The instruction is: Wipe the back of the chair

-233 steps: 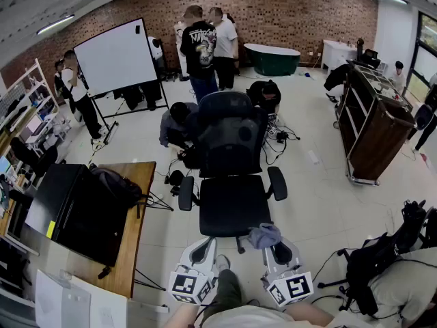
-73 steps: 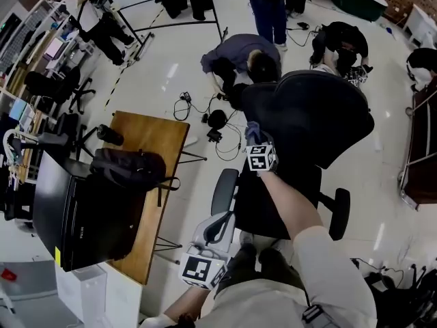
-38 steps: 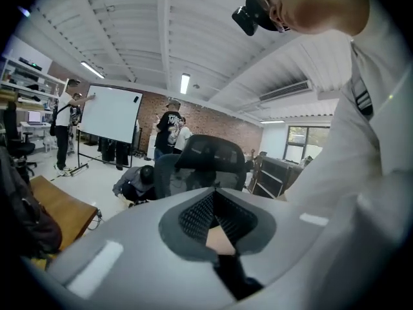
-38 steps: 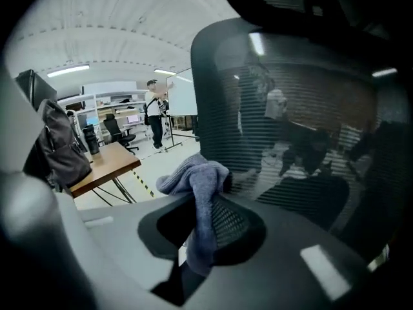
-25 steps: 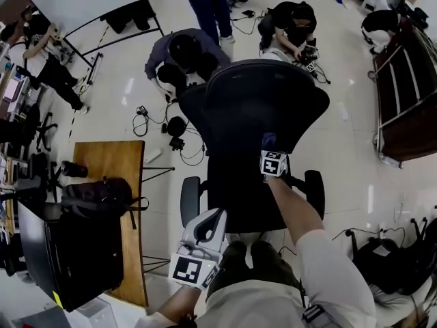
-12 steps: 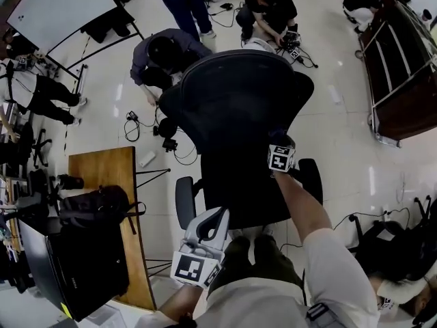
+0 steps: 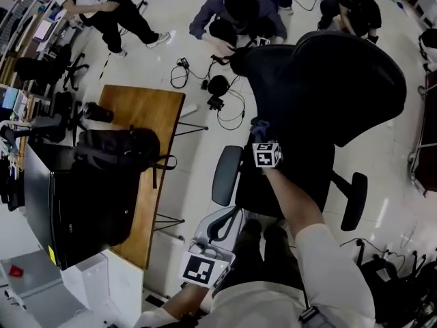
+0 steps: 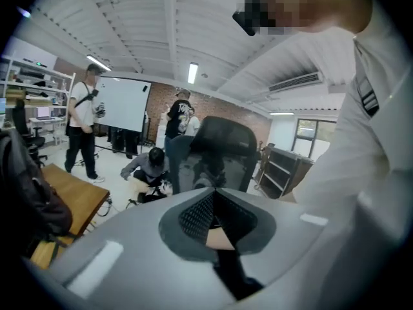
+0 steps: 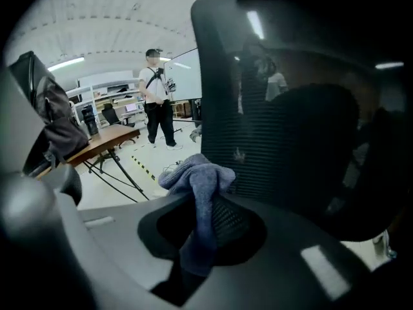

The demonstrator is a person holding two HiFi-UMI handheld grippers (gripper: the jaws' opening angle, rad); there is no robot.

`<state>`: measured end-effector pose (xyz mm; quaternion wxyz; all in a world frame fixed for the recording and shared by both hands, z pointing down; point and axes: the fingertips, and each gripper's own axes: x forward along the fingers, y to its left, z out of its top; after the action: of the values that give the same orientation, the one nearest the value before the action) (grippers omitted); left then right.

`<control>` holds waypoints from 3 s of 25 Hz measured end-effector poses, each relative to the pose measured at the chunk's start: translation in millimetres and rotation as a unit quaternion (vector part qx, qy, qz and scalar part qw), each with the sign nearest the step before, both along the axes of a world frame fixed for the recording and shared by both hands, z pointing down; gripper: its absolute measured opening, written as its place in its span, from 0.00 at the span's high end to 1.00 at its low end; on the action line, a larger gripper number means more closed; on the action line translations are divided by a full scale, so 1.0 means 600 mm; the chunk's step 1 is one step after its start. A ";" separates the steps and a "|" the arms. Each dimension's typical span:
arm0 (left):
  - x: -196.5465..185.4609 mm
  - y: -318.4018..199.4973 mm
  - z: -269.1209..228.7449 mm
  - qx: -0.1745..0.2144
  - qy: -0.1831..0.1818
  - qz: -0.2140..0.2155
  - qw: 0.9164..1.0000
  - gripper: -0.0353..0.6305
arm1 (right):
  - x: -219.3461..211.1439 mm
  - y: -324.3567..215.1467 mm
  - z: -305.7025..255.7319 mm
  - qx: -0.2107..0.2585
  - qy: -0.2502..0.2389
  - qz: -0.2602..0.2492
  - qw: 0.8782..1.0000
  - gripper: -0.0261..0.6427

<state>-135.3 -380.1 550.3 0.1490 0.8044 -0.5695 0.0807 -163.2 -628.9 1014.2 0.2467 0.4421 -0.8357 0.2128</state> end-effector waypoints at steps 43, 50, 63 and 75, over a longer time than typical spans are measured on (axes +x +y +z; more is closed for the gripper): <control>-0.017 0.342 -0.125 0.291 -0.020 0.050 0.955 0.86 | 0.364 0.731 -0.957 0.472 -0.181 0.124 0.854 0.88; -0.001 0.378 -0.145 0.311 -0.036 0.062 0.948 0.86 | 0.357 0.829 -0.975 0.444 -0.204 0.108 0.866 0.88; -0.049 0.415 -0.123 0.297 -0.035 0.069 0.952 0.86 | 0.321 0.883 -0.975 0.425 -0.202 0.123 0.874 0.88; -0.014 0.667 -0.151 0.281 -0.036 0.052 0.958 0.86 | 0.358 1.128 -0.976 0.432 -0.217 0.096 0.870 0.88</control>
<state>-143.9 20.4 459.6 -0.1081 0.8387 -0.5317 -0.0459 51.8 47.8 428.6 -0.1778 0.5253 -0.8302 -0.0561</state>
